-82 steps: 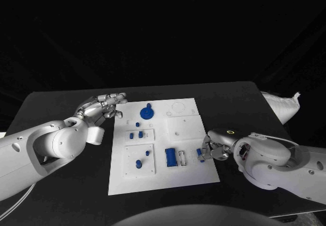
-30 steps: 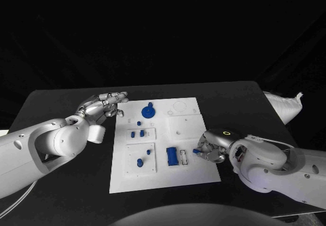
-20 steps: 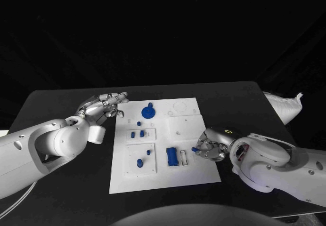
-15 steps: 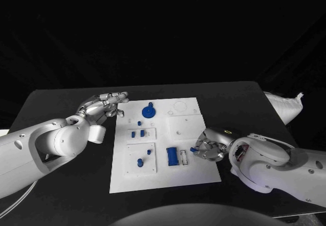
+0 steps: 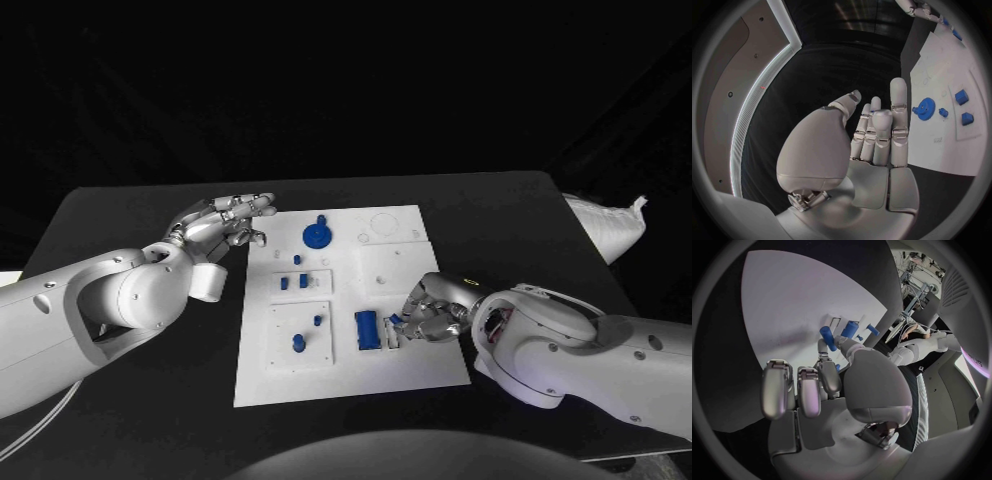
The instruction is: Assemble the parts on the task board
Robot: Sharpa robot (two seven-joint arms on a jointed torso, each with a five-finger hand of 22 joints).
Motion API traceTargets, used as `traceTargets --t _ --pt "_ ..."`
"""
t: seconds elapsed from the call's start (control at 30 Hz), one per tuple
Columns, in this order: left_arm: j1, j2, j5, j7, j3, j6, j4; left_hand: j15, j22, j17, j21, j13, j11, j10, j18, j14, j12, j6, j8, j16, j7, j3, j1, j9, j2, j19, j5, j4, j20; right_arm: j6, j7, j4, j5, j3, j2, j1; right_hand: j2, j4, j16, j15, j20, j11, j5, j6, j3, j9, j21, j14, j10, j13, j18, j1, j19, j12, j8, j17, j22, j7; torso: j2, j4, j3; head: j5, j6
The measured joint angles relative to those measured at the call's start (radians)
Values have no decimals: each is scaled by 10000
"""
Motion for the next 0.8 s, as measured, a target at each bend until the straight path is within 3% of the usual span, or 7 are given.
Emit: traceTargets --t 0.1,0.8 --pt "0 0 0 0 0 0 3 0 0 0 0 -1 0 0 0 0 0 0 0 0 0 0 0 0 0 0 0 0 0 44 -13 -81 46 0 99 -1 57 84 0 -36 0 0 178 44 -166 52 25 -36 0 -1 0 -123 0 0 12 0 61 -44 0 1 0 3 -8" --pt "0 -8 -2 -18 0 13 39 0 1 -45 0 7 0 -72 0 0 50 0 41 0 0 0 0 0 0 0 0 0 0 681 -142 -435 -97 9 477 -17 251 332 38 -109 -38 -80 219 298 -660 169 149 -34 42 -3 0 -476 -38 130 189 -2 222 -156 -1 -6 9 40 -73"
